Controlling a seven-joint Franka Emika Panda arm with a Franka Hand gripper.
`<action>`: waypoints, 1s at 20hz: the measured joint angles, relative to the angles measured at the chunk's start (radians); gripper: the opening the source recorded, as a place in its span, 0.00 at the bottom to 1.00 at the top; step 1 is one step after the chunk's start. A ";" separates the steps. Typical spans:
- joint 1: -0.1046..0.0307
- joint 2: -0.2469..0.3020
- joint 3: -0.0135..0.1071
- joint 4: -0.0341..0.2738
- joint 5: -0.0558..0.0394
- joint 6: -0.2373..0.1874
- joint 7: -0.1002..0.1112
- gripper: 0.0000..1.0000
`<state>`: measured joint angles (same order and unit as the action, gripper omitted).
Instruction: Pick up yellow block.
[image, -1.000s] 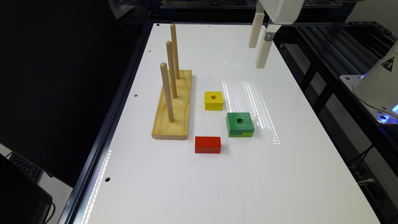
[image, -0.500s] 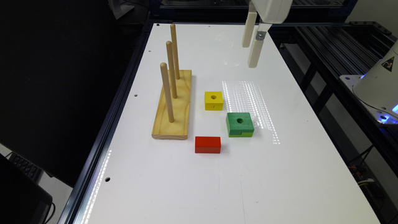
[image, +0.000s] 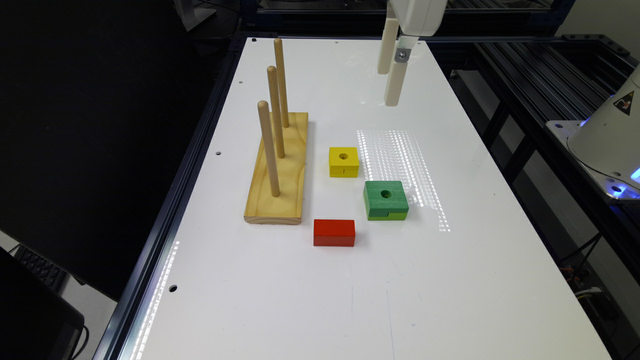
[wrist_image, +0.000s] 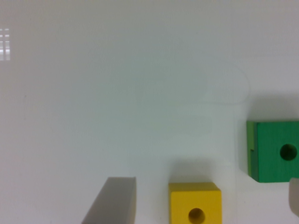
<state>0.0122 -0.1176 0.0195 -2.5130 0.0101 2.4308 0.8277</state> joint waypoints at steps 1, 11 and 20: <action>-0.001 0.003 0.000 0.003 0.0000 0.000 -0.001 1.00; -0.001 0.012 0.000 0.016 0.0000 0.000 -0.001 1.00; -0.001 0.031 0.001 0.042 0.0000 0.000 -0.001 1.00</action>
<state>0.0116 -0.0870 0.0203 -2.4714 0.0101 2.4308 0.8266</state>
